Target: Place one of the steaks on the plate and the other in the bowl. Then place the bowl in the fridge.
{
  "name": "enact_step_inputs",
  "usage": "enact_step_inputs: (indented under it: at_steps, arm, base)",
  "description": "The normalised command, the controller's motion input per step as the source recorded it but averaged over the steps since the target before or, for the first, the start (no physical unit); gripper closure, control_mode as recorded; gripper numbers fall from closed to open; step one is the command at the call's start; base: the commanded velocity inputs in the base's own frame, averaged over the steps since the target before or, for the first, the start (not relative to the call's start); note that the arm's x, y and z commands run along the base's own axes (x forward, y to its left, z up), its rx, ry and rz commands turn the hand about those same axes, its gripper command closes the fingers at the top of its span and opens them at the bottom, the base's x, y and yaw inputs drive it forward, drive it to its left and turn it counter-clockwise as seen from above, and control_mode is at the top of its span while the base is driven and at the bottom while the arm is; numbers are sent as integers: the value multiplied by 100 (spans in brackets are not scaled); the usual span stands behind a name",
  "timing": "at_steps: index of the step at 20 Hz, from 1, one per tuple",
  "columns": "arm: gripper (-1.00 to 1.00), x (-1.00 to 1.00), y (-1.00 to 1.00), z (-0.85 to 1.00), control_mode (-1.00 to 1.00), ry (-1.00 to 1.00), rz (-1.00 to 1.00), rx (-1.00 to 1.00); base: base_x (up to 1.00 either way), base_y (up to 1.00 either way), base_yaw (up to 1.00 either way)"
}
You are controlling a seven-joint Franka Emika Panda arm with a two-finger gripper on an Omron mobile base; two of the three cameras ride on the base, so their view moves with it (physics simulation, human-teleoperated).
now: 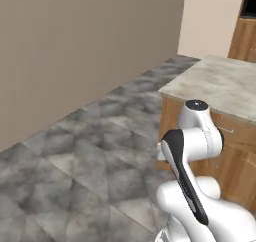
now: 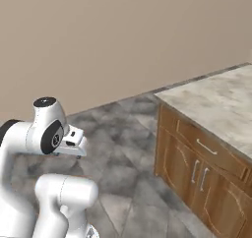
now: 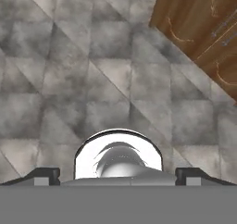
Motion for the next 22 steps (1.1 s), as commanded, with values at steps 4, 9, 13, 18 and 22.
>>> enact_step_inputs:
  at_steps: [4, 9, 13, 18, 22]
  arm:
    - [-100, 0, 0, 0, 100, 0, 0, 0]
    - [-100, 0, 0, 0, 100, 0, 0, 0]
    - [-100, 0, 0, 0, 100, 0, 0, 0]
    - [-100, 0, 0, 0, 100, 0, 0, 0]
    - [-100, 0, 0, 0, 100, 0, 0, 0]
  base:
    - [1, -49, -87]
    - [0, -47, -87]
    - [0, -47, -88]
    - [57, -80, -31]
    - [71, -100, 25]
